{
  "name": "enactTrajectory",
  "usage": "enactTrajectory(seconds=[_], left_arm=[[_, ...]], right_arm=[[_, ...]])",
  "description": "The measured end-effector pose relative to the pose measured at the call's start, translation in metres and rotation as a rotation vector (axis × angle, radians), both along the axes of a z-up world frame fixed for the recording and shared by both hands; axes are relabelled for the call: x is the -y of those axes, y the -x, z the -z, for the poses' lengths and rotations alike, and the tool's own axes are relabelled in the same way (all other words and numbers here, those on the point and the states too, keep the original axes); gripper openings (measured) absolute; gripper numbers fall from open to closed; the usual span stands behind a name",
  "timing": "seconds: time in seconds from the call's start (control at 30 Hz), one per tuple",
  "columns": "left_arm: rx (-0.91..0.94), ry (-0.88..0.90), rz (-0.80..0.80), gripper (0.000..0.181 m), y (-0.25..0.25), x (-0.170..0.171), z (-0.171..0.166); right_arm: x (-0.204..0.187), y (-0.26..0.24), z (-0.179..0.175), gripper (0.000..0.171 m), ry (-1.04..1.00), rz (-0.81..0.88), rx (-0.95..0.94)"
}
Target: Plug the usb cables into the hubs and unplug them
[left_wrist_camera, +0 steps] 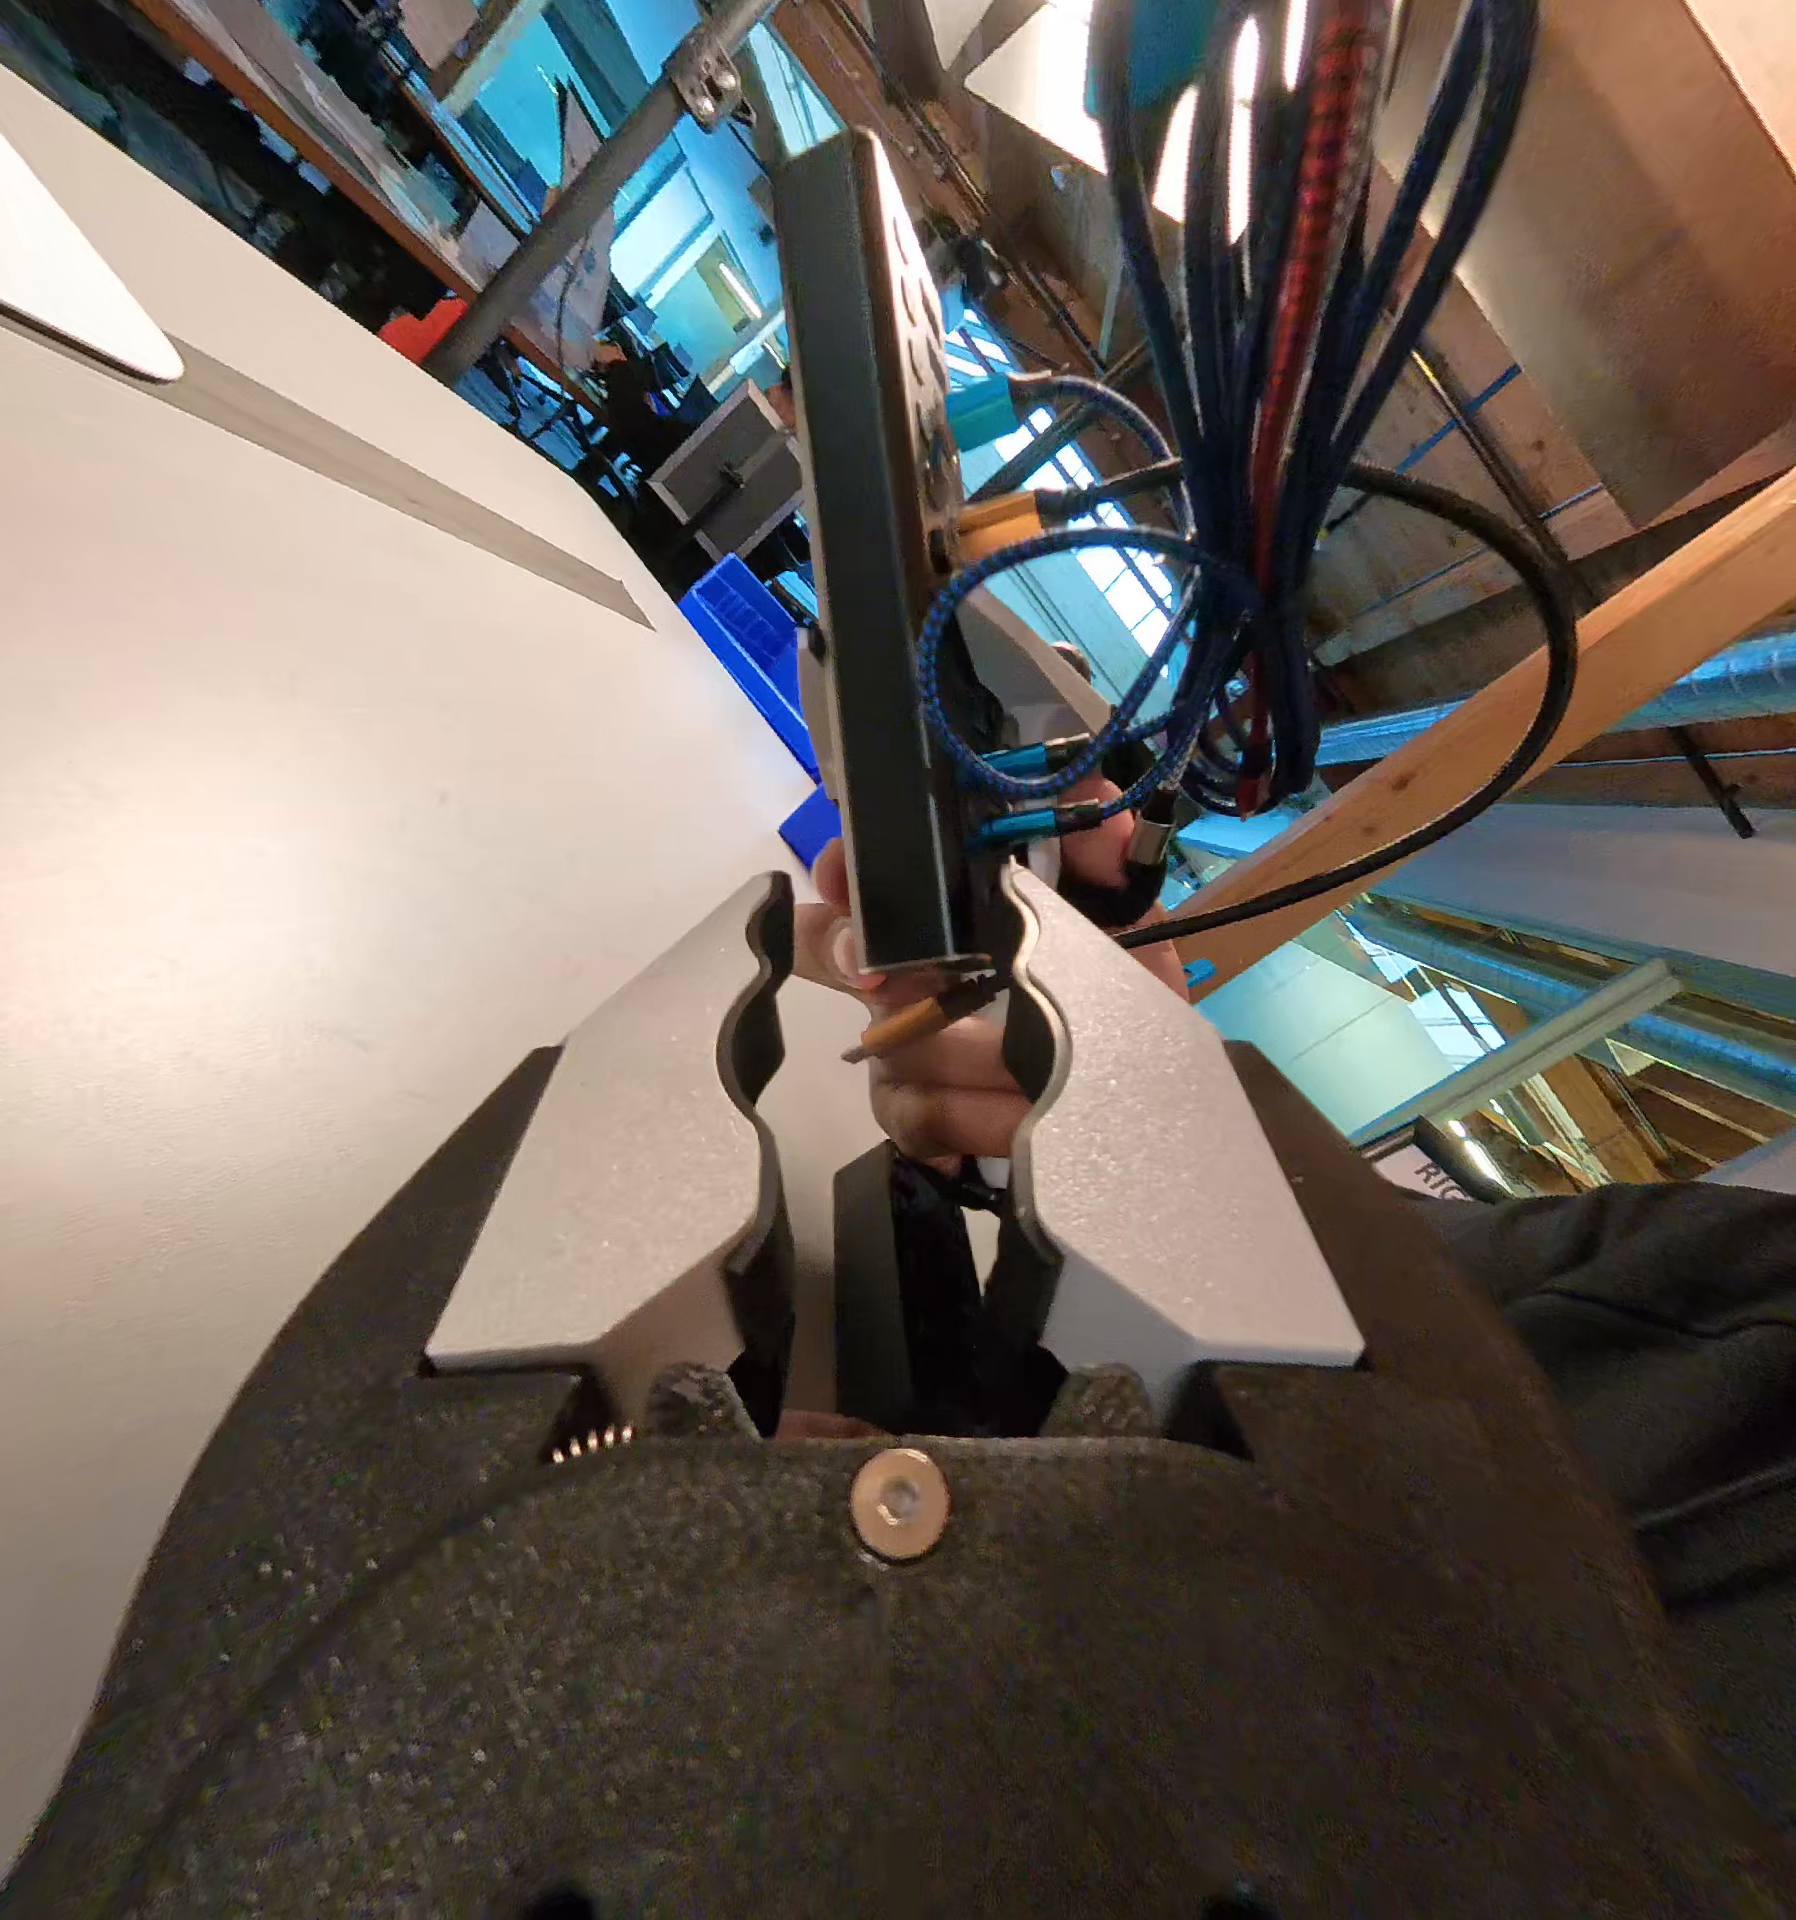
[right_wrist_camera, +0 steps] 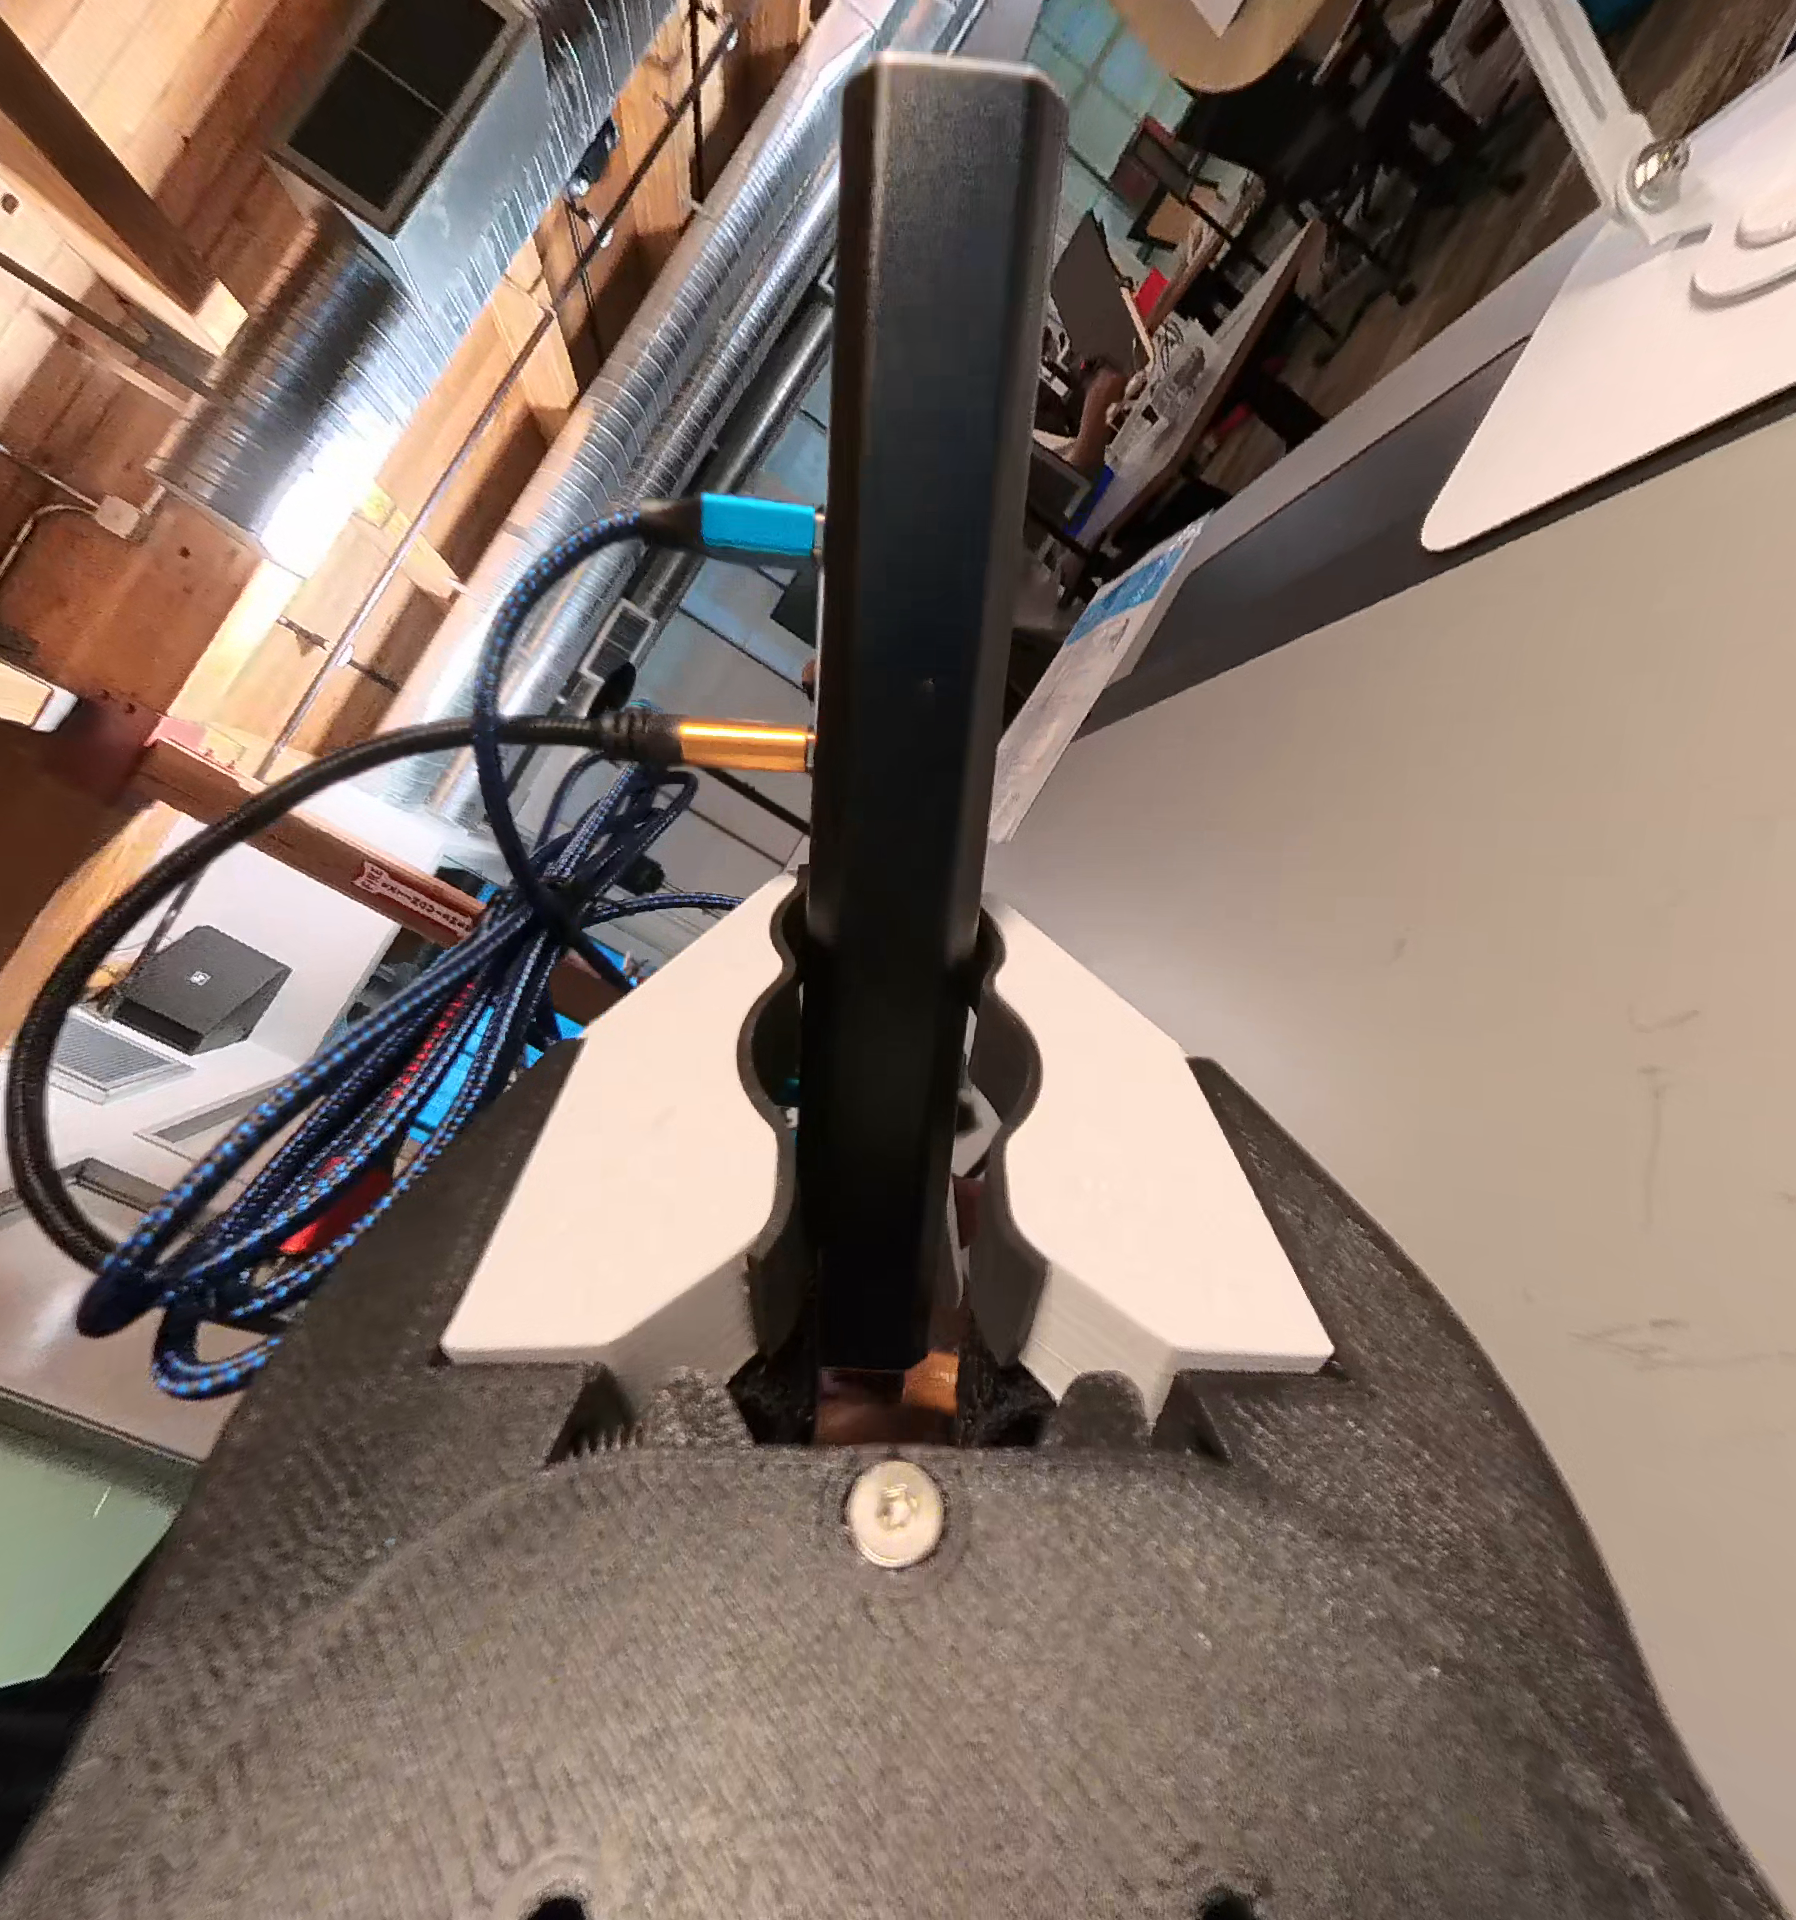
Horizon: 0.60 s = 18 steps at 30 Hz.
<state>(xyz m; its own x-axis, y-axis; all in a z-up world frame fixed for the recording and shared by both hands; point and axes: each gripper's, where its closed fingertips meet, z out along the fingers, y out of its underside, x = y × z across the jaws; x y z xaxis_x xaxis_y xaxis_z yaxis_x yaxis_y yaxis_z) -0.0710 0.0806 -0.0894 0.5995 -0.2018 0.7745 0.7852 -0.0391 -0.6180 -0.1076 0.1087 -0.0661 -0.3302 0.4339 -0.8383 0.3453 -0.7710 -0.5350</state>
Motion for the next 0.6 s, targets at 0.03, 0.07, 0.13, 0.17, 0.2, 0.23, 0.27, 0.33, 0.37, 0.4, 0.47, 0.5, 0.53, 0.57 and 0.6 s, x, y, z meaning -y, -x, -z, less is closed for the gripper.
enactTrajectory(seconds=[0.03, 0.07, 0.13, 0.17, 0.2, 0.23, 0.27, 0.33, 0.37, 0.4, 0.47, 0.5, 0.53, 0.57, 0.6], left_arm=[[0.007, -0.005, 0.018, 0.040, -0.004, -0.002, 0.000], [0.018, -0.006, 0.039, 0.040, -0.010, -0.004, 0.000], [0.025, -0.023, 0.062, 0.036, -0.019, -0.008, 0.000], [0.023, -0.032, 0.054, 0.035, -0.020, -0.008, 0.000], [0.019, -0.046, 0.046, 0.035, -0.019, -0.007, -0.001], [0.022, -0.063, 0.038, 0.033, -0.018, -0.005, -0.003], [0.011, -0.082, 0.024, 0.031, -0.016, -0.003, -0.006], [-0.023, -0.101, -0.020, 0.029, -0.010, 0.001, -0.012], [-0.028, -0.104, -0.034, 0.029, -0.008, 0.003, -0.013], [-0.030, -0.106, -0.039, 0.028, -0.008, 0.004, -0.014], [-0.007, -0.116, -0.046, 0.028, -0.007, 0.005, -0.015], [0.017, -0.123, -0.045, 0.028, -0.006, 0.006, -0.015], [0.044, -0.130, -0.046, 0.027, -0.004, 0.007, -0.015], [0.072, -0.137, -0.046, 0.028, -0.002, 0.008, -0.014], [0.097, -0.143, -0.043, 0.028, 0.000, 0.009, -0.014]], right_arm=[[0.001, 0.000, -0.001, 0.026, -0.002, 0.003, -0.008], [0.003, 0.000, -0.002, 0.026, -0.009, 0.001, -0.015], [0.011, -0.001, -0.001, 0.027, -0.046, -0.019, -0.023], [0.015, -0.002, -0.001, 0.027, -0.070, -0.031, -0.030], [0.017, -0.002, -0.003, 0.026, -0.086, -0.039, -0.042], [0.018, -0.003, -0.005, 0.027, -0.109, -0.045, -0.056], [0.019, -0.003, -0.006, 0.028, -0.143, -0.049, -0.067], [0.021, -0.003, -0.008, 0.032, -0.213, -0.060, -0.086], [0.022, -0.003, -0.009, 0.034, -0.235, -0.063, -0.098], [0.022, -0.004, -0.010, 0.036, -0.256, -0.065, -0.112], [0.021, -0.003, -0.010, 0.038, -0.307, -0.066, -0.126], [0.020, -0.002, -0.010, 0.040, -0.337, -0.065, -0.127], [0.017, -0.002, -0.008, 0.042, -0.368, -0.061, -0.122], [0.014, -0.001, -0.007, 0.043, -0.391, -0.059, -0.114], [0.012, 0.000, -0.006, 0.044, -0.398, -0.063, -0.107]])
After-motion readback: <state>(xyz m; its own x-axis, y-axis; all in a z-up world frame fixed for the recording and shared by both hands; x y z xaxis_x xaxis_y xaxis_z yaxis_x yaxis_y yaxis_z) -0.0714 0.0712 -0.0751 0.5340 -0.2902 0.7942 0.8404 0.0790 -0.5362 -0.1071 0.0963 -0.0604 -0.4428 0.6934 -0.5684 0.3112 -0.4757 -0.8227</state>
